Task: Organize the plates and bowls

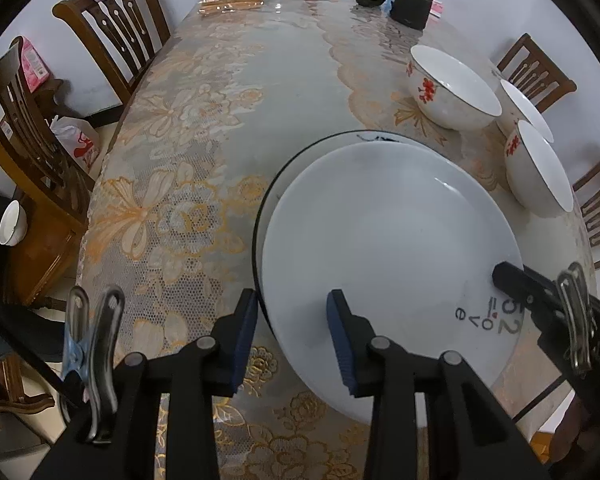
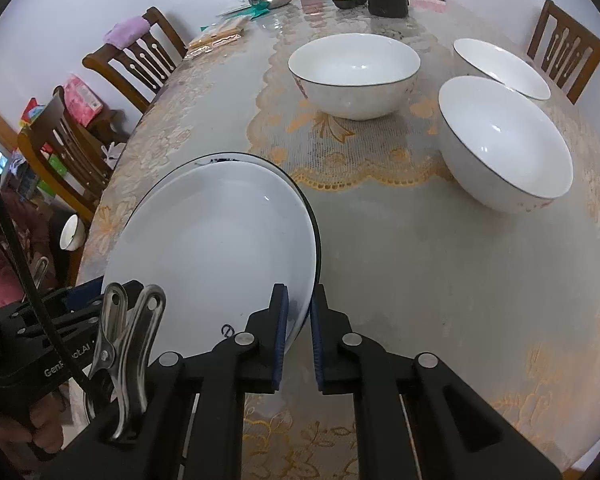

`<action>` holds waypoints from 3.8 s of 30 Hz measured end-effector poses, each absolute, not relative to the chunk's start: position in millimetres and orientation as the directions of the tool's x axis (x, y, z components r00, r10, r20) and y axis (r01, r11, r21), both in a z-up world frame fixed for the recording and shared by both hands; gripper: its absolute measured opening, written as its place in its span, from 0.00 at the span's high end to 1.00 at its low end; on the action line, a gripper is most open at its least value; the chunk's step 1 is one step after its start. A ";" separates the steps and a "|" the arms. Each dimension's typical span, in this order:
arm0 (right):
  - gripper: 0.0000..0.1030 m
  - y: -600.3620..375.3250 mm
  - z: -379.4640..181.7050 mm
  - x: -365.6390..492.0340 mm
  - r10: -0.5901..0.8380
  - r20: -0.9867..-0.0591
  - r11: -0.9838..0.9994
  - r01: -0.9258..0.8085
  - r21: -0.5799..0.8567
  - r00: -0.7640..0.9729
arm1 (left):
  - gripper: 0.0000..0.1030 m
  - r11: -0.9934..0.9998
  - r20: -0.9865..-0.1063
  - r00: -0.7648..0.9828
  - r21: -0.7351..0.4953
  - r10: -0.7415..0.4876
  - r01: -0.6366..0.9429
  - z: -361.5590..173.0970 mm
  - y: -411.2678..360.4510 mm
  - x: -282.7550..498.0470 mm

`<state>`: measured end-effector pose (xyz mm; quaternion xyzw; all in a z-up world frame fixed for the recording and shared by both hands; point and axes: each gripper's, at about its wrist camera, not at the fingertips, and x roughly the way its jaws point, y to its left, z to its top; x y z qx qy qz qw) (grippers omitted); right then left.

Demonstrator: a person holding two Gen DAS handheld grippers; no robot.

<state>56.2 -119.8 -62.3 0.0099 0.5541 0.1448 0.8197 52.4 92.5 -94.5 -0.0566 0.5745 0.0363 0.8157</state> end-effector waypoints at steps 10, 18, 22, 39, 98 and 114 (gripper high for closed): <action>0.88 -135.2 -67.6 62.0 0.314 -0.898 0.949 -0.142 0.283 0.310 | 0.63 0.993 -0.935 0.354 -0.050 -0.008 -0.111 -98.0 95.8 59.1; 0.86 -125.0 -67.0 59.3 0.278 -0.895 0.955 -0.203 0.218 0.348 | 0.63 0.993 -0.933 0.358 -0.062 -0.022 -0.100 -100.2 99.8 66.9; 0.86 -131.7 -68.1 60.4 0.308 -0.890 0.950 -0.170 0.264 0.337 | 0.63 0.993 -0.936 0.352 -0.065 -0.027 -0.098 -100.0 100.0 68.2; 0.94 -131.1 -60.0 54.4 0.282 -0.870 0.959 -0.142 0.244 0.404 | 0.68 0.988 -0.937 0.333 -0.135 -0.102 -0.077 -93.0 110.0 58.1; 0.78 -356.0 -30.5 127.1 0.398 -0.842 0.918 -0.155 0.366 0.364 | 0.68 0.978 -0.905 0.416 -0.159 -0.088 -0.139 -47.1 -111.7 116.1; 0.77 -339.8 -56.4 189.6 0.393 -0.865 0.918 -0.193 0.347 0.311 | 0.66 0.972 -0.923 0.382 -0.128 -0.043 -0.199 -66.6 -124.8 172.4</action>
